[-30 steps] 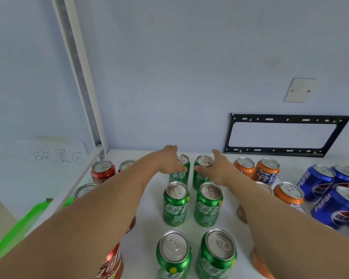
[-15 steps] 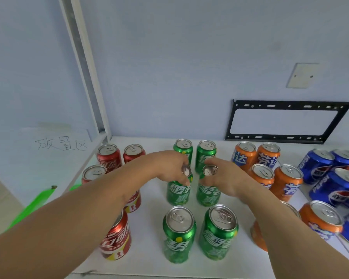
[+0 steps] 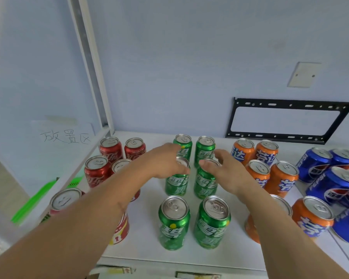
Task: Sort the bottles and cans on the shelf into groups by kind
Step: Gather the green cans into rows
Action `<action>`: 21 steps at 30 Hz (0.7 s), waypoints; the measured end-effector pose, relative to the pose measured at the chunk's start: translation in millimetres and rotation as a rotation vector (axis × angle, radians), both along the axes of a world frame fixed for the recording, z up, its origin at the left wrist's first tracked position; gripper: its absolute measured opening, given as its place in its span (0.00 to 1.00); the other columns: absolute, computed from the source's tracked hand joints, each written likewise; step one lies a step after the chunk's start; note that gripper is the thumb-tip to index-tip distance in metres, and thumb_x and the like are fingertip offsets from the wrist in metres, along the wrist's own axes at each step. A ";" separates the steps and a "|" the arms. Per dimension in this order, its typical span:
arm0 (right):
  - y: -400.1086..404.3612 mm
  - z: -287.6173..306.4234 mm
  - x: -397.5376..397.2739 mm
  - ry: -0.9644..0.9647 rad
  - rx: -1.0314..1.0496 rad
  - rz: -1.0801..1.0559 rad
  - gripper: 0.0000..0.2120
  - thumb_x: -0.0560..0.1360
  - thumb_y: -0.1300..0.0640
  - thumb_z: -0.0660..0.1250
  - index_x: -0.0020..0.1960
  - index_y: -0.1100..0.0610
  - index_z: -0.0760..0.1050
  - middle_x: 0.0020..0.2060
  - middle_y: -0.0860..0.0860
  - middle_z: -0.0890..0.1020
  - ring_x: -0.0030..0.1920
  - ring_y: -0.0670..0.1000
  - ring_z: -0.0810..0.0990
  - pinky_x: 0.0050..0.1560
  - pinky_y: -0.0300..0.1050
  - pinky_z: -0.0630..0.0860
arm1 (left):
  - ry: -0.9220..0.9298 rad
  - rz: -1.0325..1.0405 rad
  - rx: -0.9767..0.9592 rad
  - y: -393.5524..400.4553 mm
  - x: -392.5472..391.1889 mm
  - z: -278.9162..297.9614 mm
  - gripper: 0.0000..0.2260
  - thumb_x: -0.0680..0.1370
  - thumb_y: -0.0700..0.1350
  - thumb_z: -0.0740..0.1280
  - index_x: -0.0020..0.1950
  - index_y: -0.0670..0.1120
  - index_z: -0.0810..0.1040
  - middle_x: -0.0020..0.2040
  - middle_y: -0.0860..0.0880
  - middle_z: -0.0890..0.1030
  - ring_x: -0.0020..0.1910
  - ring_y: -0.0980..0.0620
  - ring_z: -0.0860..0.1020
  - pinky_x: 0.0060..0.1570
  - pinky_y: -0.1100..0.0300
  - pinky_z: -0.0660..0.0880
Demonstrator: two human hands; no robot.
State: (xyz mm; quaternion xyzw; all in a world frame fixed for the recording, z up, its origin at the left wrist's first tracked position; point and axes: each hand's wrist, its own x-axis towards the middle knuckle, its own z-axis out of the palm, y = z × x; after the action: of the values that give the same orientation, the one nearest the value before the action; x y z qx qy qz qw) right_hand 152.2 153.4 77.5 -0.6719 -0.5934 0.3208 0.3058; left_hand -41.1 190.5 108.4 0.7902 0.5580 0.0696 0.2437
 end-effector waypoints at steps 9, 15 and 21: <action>-98.5 -60.1 -9.6 0.356 0.273 -0.127 0.47 0.54 0.25 0.71 0.68 0.42 0.66 0.60 0.37 0.76 0.60 0.37 0.75 0.59 0.37 0.72 | -0.816 0.371 0.036 -119.0 -3.5 -78.8 0.31 0.66 0.74 0.62 0.65 0.63 0.70 0.59 0.68 0.76 0.57 0.73 0.73 0.57 0.69 0.68; -112.9 -101.9 -14.3 0.209 0.155 -0.108 0.44 0.55 0.41 0.82 0.64 0.37 0.62 0.58 0.40 0.75 0.58 0.41 0.76 0.58 0.40 0.75 | -0.838 0.394 0.053 -123.0 -3.1 -83.8 0.20 0.71 0.71 0.63 0.50 0.57 0.77 0.45 0.68 0.80 0.45 0.70 0.76 0.40 0.74 0.69; -122.2 -99.0 -11.2 0.253 0.131 -0.041 0.33 0.65 0.58 0.81 0.63 0.45 0.68 0.54 0.40 0.80 0.52 0.34 0.79 0.54 0.35 0.77 | -0.792 0.299 -0.034 -115.6 -17.9 -88.6 0.13 0.77 0.61 0.62 0.57 0.57 0.78 0.51 0.61 0.81 0.52 0.65 0.76 0.49 0.67 0.70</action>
State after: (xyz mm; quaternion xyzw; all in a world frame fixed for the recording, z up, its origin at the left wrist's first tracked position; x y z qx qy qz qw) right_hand 140.9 31.2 -21.5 -0.6167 -0.5560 0.3571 0.4278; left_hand -59.1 74.9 19.8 0.6085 0.5309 0.3935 0.4394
